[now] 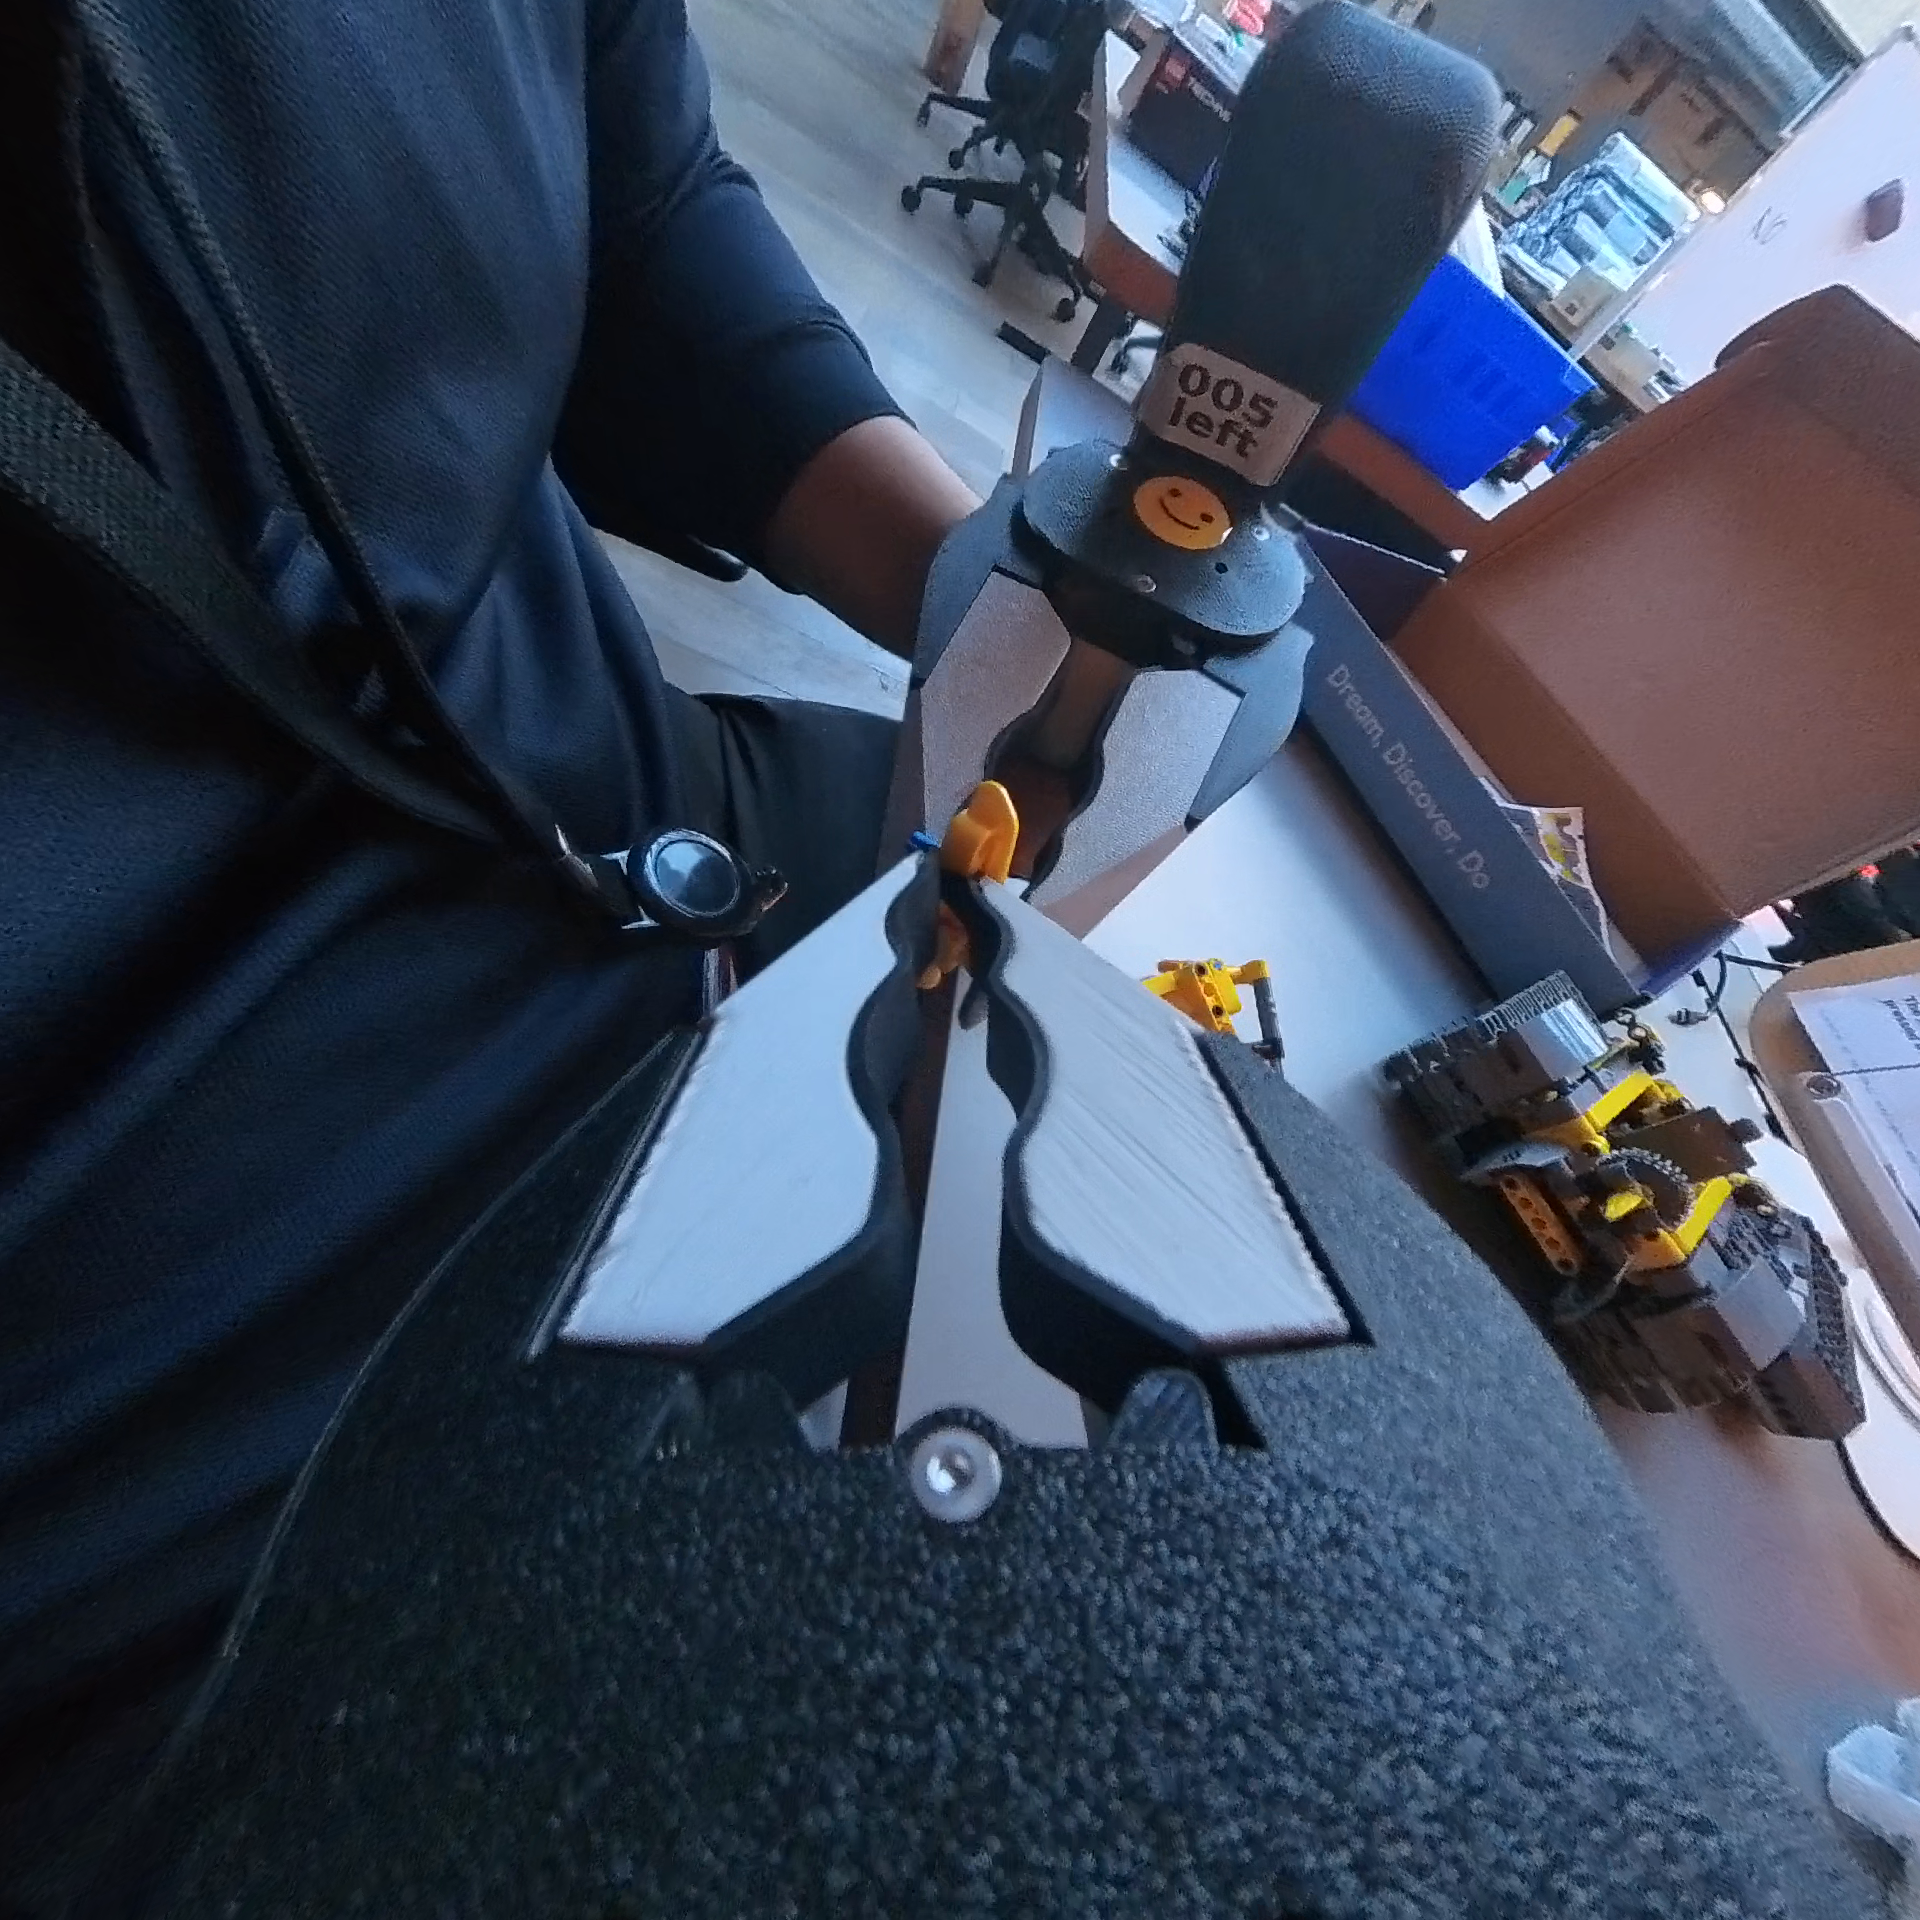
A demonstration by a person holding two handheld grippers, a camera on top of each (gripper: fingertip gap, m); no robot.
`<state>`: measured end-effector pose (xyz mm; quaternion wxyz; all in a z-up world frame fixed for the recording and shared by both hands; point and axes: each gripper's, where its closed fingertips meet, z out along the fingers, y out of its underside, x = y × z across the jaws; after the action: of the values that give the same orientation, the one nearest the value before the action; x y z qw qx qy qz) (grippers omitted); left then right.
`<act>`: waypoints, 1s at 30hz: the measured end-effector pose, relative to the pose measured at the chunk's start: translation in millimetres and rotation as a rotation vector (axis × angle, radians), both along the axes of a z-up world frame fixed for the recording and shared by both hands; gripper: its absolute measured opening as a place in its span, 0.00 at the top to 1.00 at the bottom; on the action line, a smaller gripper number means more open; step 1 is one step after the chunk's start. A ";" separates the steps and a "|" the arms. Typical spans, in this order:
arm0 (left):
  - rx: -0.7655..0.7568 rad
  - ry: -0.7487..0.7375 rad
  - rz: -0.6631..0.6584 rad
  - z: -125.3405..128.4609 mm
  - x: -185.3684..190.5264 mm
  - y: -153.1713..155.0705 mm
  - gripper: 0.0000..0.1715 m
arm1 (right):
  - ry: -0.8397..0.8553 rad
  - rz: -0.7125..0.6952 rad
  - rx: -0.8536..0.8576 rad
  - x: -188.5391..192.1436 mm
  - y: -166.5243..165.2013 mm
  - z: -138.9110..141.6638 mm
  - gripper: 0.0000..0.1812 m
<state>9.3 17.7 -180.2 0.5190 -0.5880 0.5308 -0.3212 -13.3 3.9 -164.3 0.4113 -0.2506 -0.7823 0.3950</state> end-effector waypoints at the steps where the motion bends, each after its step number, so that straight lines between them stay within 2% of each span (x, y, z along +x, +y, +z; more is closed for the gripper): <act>1: -0.009 -0.011 -0.006 0.3 -0.1 -0.6 0.93 | -0.002 0.002 -0.002 -0.4 -0.4 0.0 0.97; 9: -0.061 -0.080 -0.056 -1.0 2.5 -10.7 0.93 | -0.019 0.051 -0.045 1.2 -9.1 -2.3 0.98; 13: -0.130 -0.124 -0.099 -2.8 8.3 -26.7 0.93 | -0.055 0.097 -0.098 6.6 -23.3 -4.8 0.99; 18: -0.227 -0.114 -0.084 -29.6 14.3 -50.1 0.93 | -0.116 0.125 -0.165 13.3 -45.1 -30.3 0.99; 24: -0.314 -0.166 -0.030 -30.8 8.3 -40.8 0.93 | -0.111 0.106 -0.171 7.7 -36.3 -32.2 1.00; 30: -0.389 -0.189 -0.040 -33.8 10.6 -40.6 0.93 | -0.129 0.135 -0.219 9.6 -35.0 -34.7 1.00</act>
<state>19.9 -22.9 -214.1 0.4367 -0.6337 0.4194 -0.4815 -3.8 -31.1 -199.1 0.3029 -0.2657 -0.7745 0.4877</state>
